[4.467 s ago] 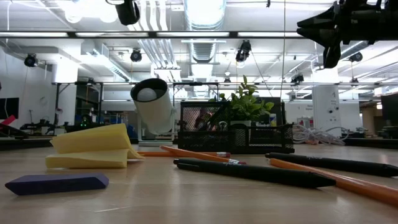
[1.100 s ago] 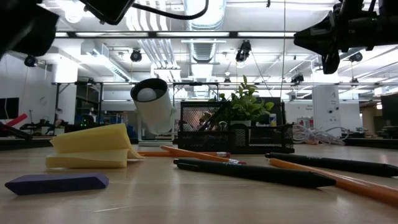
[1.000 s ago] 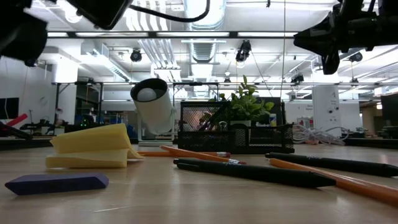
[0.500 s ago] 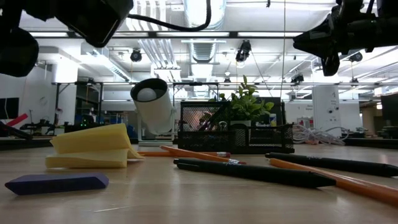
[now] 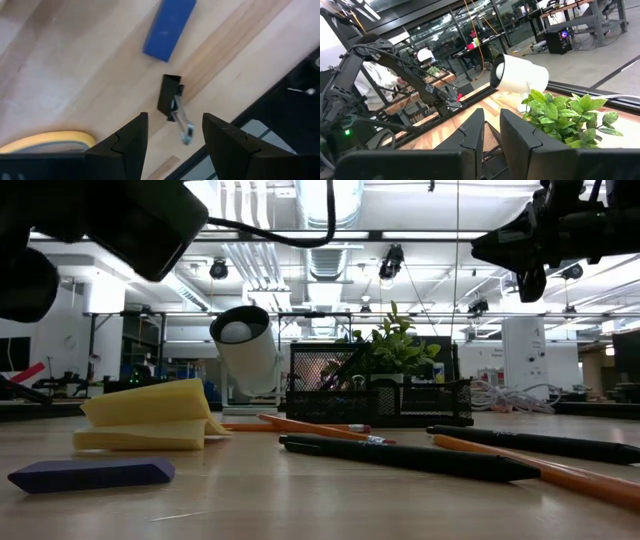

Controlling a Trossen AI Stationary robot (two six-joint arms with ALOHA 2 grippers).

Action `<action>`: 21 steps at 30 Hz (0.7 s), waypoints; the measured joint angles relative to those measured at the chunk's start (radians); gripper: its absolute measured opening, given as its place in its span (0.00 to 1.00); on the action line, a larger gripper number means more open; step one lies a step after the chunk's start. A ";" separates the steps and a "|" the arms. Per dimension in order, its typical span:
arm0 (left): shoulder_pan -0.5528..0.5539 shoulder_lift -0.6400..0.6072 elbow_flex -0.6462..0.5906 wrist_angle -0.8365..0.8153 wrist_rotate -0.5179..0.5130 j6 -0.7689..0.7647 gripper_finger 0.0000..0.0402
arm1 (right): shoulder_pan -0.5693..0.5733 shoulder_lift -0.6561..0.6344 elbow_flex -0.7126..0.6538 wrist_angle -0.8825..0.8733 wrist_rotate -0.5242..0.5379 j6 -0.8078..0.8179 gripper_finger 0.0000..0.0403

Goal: Pick and place office supplies into organizer
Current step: Put the black binder clip into the black desk organizer

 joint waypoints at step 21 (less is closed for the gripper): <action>0.000 0.000 -0.054 0.095 -0.024 0.000 0.43 | 0.000 0.000 0.000 0.000 0.000 -0.014 0.13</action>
